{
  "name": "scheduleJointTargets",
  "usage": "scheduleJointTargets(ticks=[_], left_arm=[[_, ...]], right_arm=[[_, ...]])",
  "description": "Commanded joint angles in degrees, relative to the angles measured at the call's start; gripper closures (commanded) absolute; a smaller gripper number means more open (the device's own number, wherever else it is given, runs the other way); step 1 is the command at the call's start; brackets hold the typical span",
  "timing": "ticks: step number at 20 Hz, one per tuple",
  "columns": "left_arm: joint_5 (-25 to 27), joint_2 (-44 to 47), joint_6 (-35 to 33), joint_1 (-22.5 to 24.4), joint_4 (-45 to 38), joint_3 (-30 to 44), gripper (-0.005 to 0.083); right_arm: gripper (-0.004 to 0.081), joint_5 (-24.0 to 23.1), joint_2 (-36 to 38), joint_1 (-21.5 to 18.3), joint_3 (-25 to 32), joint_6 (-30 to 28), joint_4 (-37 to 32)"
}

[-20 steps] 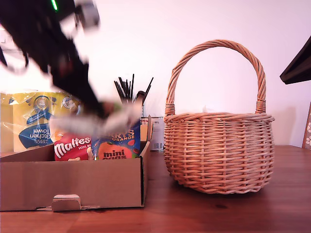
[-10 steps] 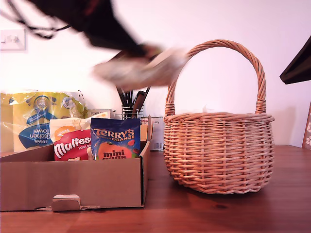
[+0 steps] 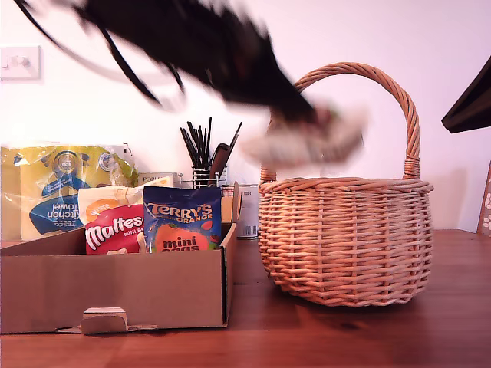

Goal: Move the bags of Easter eggs from the cardboard box on the left into the woven basket on the right side.

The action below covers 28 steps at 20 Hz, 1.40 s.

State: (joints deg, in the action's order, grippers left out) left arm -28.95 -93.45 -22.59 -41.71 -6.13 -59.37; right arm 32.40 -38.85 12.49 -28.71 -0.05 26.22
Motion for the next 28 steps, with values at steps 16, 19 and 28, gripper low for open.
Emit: scheduleJointTargets(ticks=[16, 19, 28], left_arm=[[2.4, -7.7, 0.8, -1.4, 1.5, -8.4, 0.0795], [2.4, -3.5, 0.5, -1.6, 9.3, -8.6, 0.0795], [8.9, 13.0, -6.6, 4.2, 36.5, -7.3, 0.0795]], right_arm=[[0.0782, 0.0, 0.0, 0.3, 0.1, 0.0, -0.2], [0.0782, 0.0, 0.0, 0.3, 0.1, 0.0, -0.2], [0.0782, 3.0, -1.1, 4.9, -0.2, 0.0, -7.4]])
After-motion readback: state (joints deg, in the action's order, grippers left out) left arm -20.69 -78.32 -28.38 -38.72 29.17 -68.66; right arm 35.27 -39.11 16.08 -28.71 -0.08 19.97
